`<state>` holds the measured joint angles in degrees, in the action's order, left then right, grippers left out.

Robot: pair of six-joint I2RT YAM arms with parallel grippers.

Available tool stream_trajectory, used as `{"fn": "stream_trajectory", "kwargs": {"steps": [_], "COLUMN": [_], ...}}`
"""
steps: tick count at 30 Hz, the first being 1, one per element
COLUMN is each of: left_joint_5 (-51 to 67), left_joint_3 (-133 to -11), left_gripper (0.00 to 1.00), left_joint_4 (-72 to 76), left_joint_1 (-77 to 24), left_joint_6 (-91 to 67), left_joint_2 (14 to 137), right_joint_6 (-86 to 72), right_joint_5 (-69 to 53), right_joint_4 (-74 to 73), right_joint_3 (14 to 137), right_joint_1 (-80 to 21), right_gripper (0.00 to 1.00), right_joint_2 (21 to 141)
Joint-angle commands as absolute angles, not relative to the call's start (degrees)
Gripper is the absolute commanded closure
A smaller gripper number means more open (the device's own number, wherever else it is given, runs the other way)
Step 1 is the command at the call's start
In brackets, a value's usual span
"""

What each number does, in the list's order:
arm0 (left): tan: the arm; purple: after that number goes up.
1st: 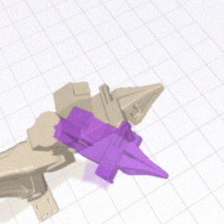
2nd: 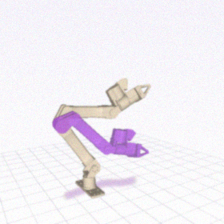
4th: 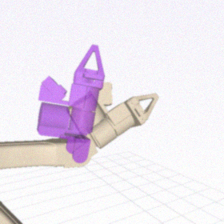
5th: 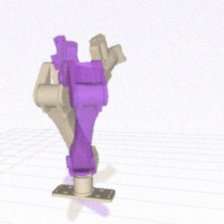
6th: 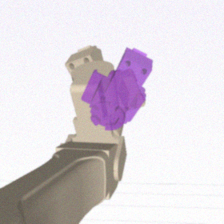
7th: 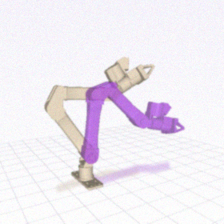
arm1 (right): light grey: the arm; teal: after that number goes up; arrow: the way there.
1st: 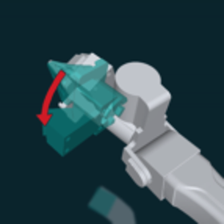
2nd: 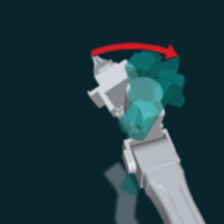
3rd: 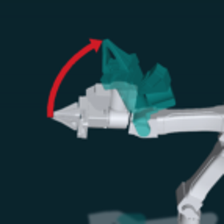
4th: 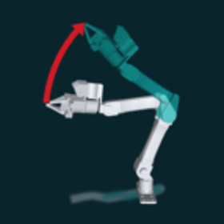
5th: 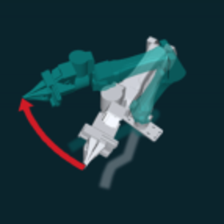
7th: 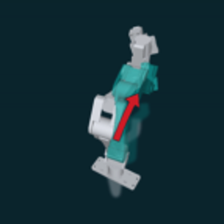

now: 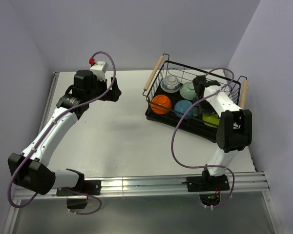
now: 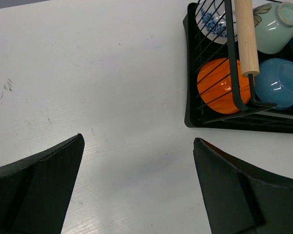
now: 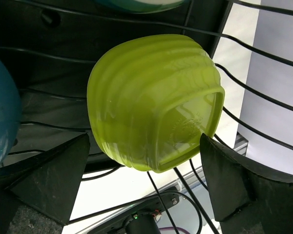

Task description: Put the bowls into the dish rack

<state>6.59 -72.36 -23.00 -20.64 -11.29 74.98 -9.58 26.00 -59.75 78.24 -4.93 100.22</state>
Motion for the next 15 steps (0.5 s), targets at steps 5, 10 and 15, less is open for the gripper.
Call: {"fn": "stream_trajectory", "kwargs": {"steps": [5,10,15], "left_joint_5": [6.5,6.9,7.4], "left_joint_3": [-74.1,-74.4,-75.9], "left_gripper": [0.01,0.01,0.01], "left_joint_4": [-21.4,-21.7,-22.8], "left_joint_1": [-20.4,-20.4,-20.4], "left_joint_6": [-11.3,-10.8,-10.2], "left_joint_2": [75.2,75.0,75.4], "right_joint_6": [-11.1,-10.5,-10.3], "right_joint_5": [23.3,22.3,21.9], "right_joint_4": [-60.7,-61.1,-61.2], "right_joint_3": [81.0,82.6,83.3], "right_joint_1": [-5.8,-5.8,-5.9], "right_gripper": [0.0,0.0,0.0], "right_joint_2": [98.4,96.7,94.2]}}
